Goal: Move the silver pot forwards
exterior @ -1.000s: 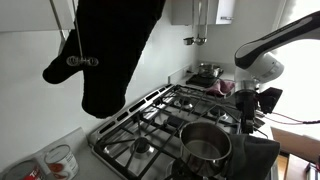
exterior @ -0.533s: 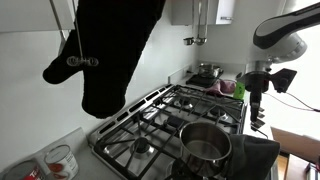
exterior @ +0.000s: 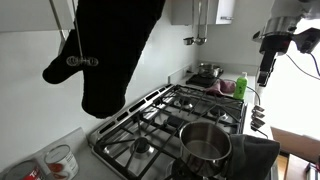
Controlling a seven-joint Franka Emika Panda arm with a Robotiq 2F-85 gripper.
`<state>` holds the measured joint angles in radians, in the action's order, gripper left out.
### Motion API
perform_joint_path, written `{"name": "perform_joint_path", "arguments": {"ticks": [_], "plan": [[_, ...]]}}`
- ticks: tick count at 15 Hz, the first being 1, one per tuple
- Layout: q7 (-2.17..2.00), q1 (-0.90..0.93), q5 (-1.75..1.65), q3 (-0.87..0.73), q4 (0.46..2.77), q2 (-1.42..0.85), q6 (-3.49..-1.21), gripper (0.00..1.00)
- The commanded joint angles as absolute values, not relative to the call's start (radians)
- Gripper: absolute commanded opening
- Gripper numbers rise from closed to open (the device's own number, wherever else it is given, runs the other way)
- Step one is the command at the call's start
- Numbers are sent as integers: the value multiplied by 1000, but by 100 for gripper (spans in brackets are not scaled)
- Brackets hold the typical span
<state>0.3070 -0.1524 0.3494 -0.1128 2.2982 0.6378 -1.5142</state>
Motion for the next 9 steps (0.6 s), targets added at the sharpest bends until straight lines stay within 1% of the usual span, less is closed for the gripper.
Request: {"name": "perform_joint_path", "arguments": {"ticks": [1, 6, 7, 9], "plan": [[223, -127, 274, -94, 2231, 630, -1526, 100], [163, -113, 212, -68, 2170, 641, -1516, 100], [191, -100, 239, -92, 2188, 637, -1518, 100], [179, -96, 227, -86, 2171, 637, -1518, 100]]}}
